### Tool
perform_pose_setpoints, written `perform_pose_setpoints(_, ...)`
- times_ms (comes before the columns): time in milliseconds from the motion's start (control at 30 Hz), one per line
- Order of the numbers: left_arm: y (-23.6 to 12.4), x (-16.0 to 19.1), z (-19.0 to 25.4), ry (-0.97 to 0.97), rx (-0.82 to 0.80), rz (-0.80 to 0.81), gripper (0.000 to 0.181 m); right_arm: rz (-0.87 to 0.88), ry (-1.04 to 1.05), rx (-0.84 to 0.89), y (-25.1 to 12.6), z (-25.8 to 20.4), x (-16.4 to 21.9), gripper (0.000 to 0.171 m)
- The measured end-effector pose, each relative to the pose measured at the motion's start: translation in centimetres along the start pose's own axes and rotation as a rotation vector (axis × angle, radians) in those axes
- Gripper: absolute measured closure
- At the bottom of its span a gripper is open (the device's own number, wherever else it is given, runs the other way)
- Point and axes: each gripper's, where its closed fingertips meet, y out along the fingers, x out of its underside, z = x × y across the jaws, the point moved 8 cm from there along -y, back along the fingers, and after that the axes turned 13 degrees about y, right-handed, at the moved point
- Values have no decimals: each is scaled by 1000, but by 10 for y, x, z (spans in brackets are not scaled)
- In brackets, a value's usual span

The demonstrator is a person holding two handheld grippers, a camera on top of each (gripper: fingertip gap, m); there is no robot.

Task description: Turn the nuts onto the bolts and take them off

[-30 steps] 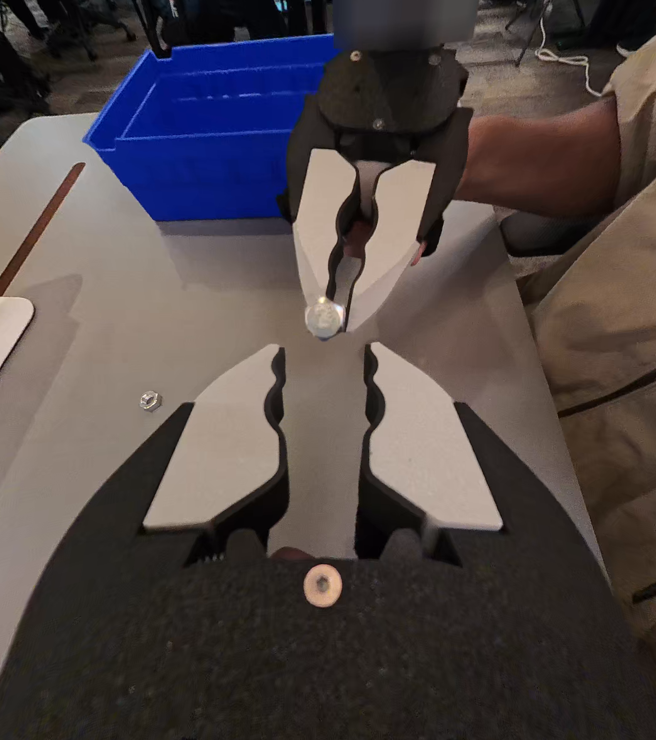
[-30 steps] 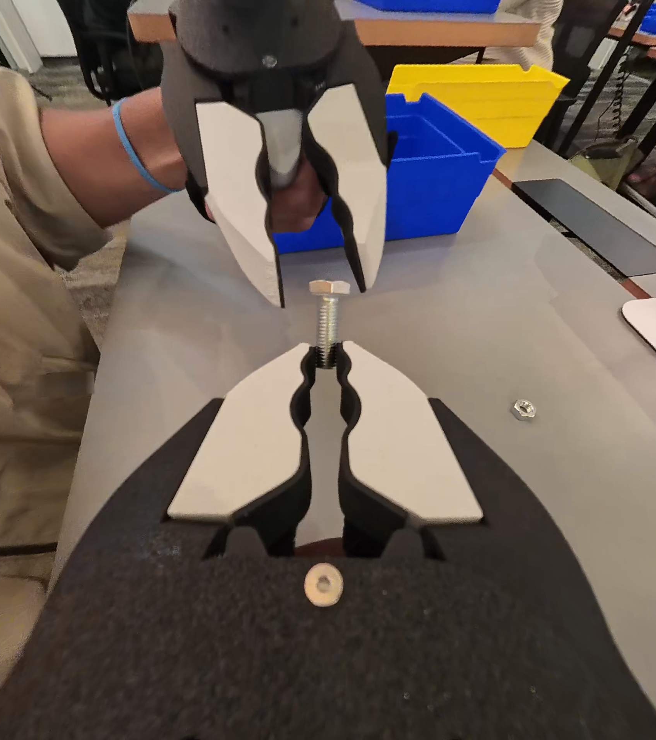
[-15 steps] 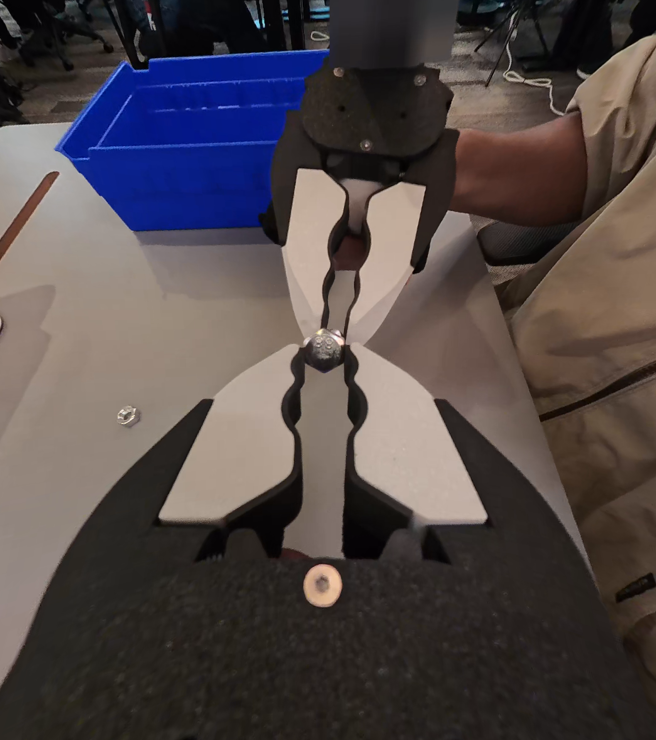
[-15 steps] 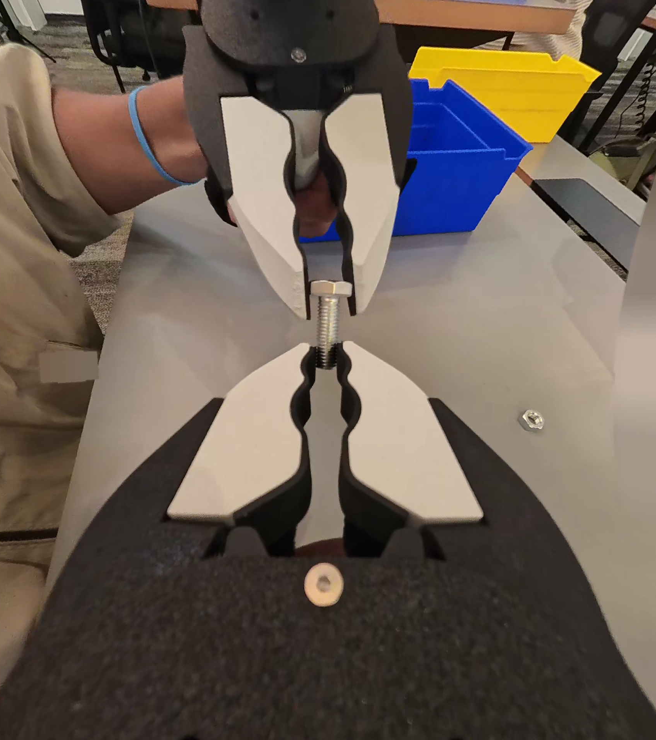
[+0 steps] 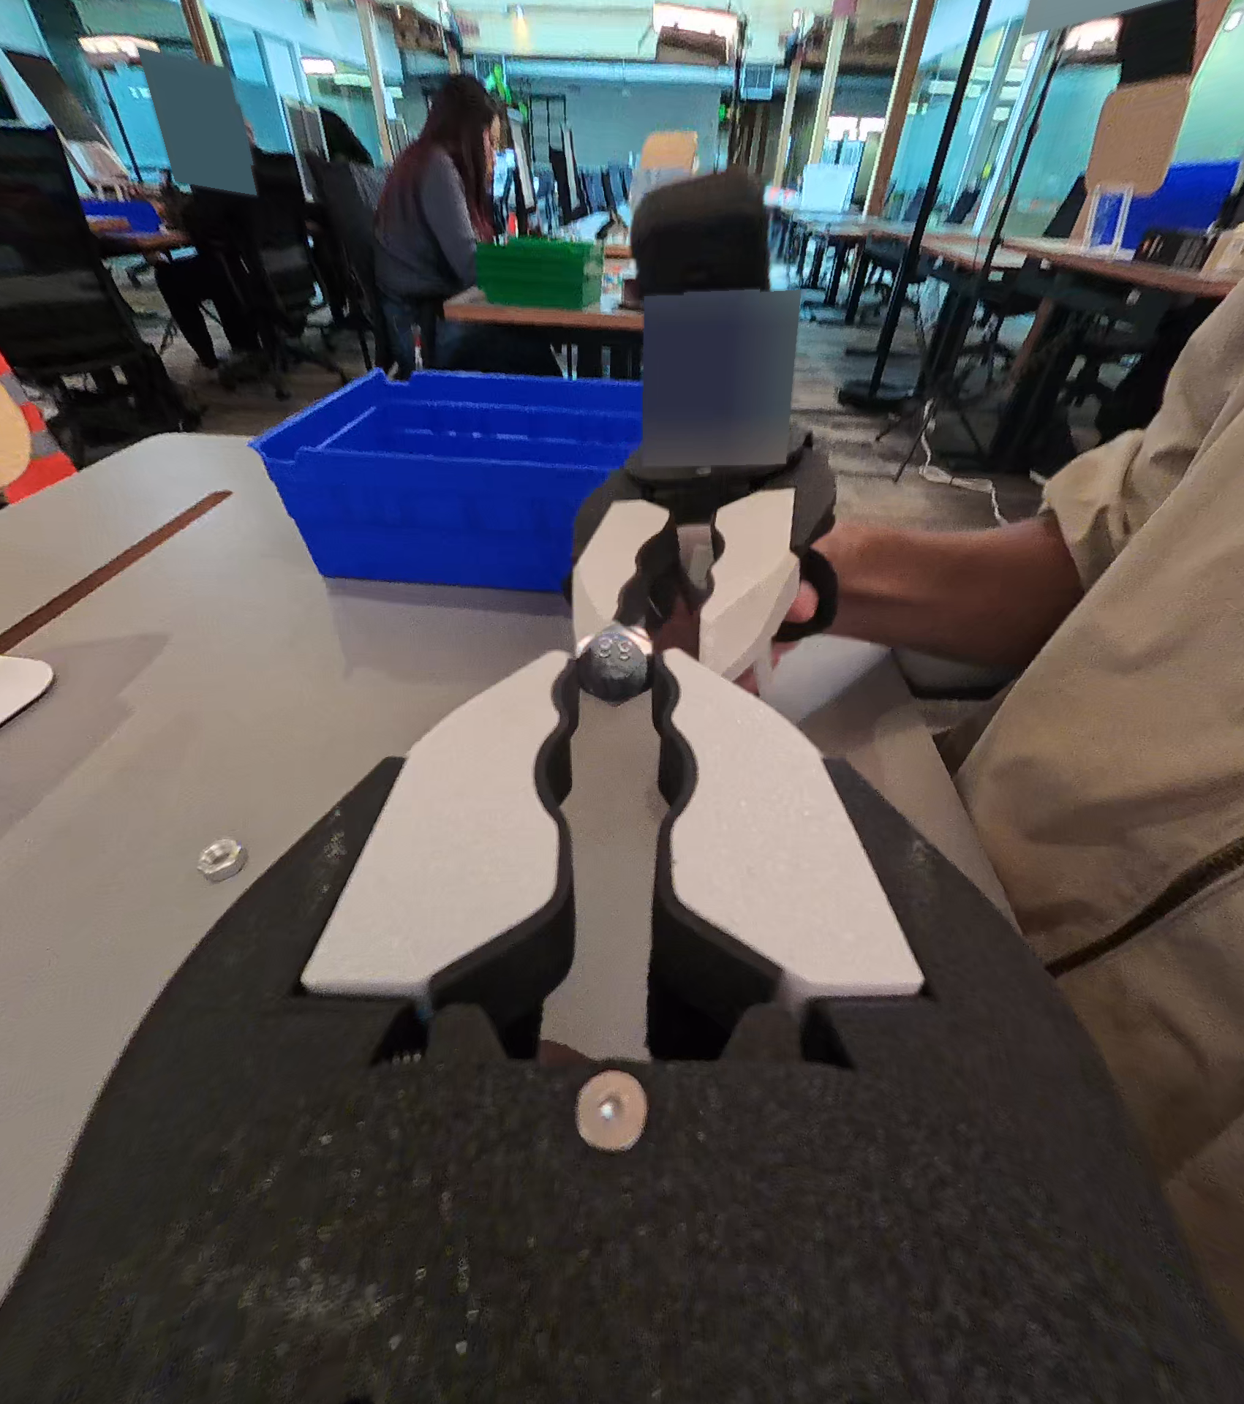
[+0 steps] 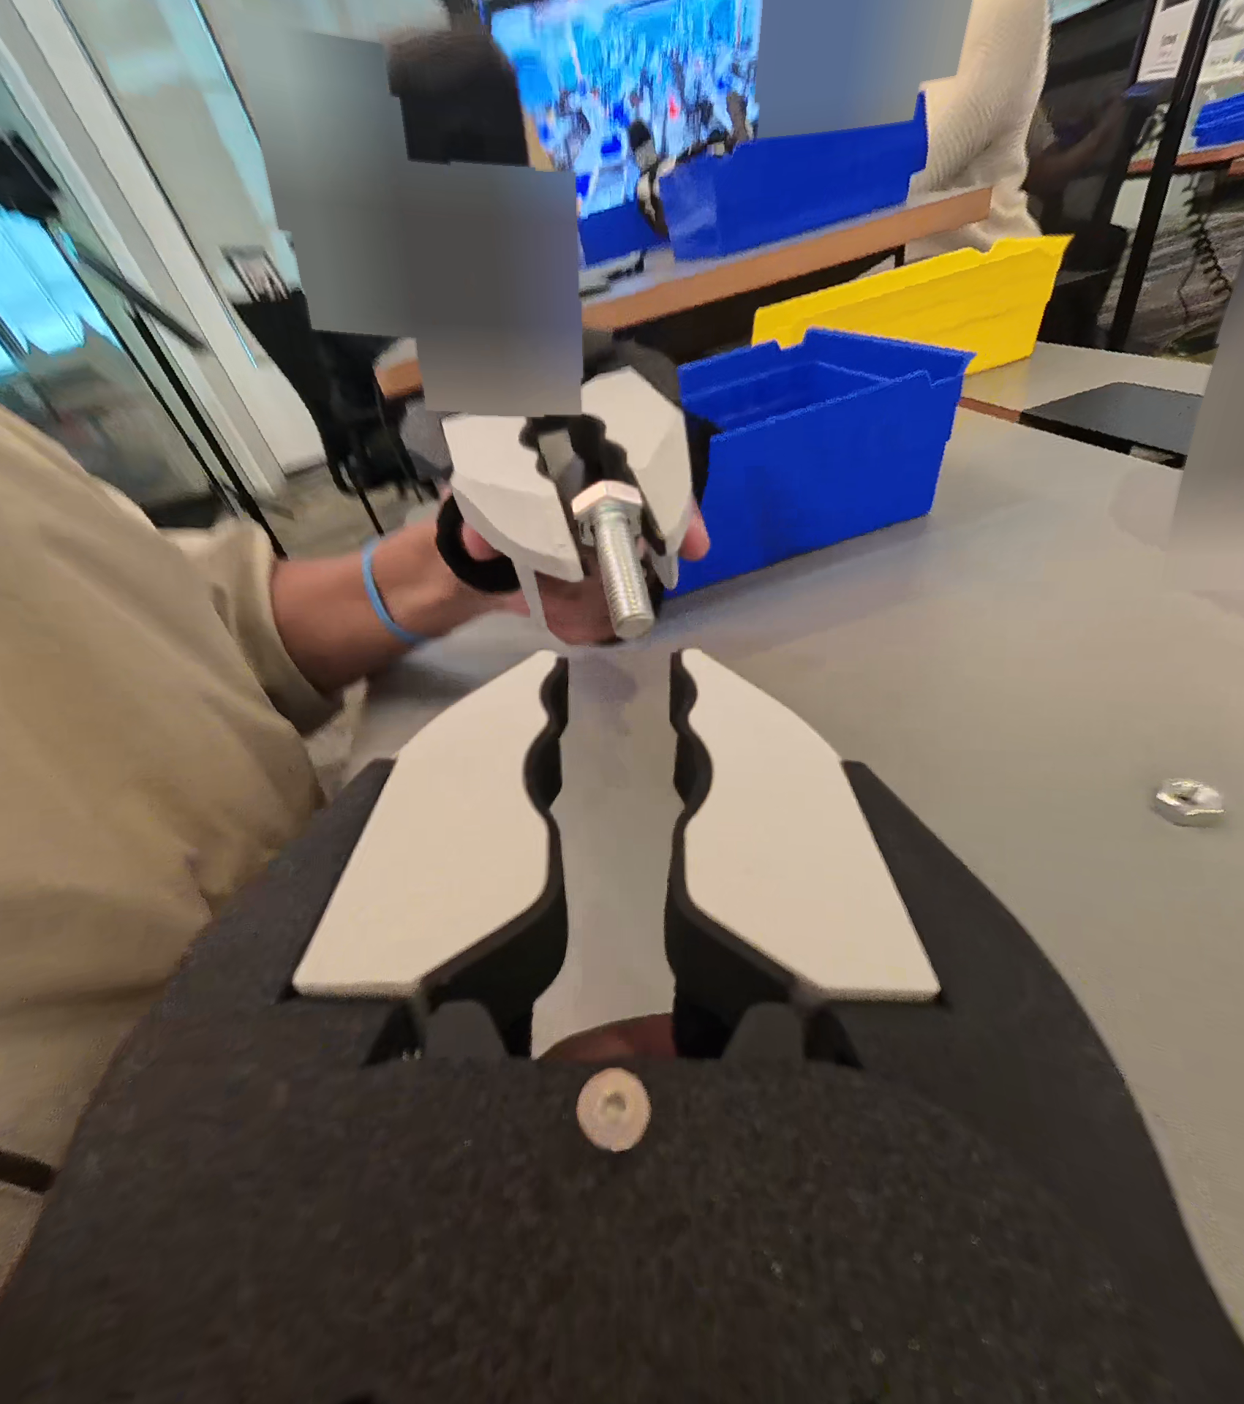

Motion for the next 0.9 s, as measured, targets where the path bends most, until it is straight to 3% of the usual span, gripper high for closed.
perform_pose_setpoints(167,-4,8,-1,-34,-50,122,163,176,265,-102,2,4,8,147)
perform_pose_setpoints(300,-3,13,2,-16,-62,120,163,253,372,-177,6,6,9,151)
perform_pose_setpoints(600,-2,17,3,-40,-32,119,163,189,254,-135,9,8,4,162)
perform_pose_setpoints(900,5,27,8,-3,12,5,163,-48,49,-46,1,7,-7,162)
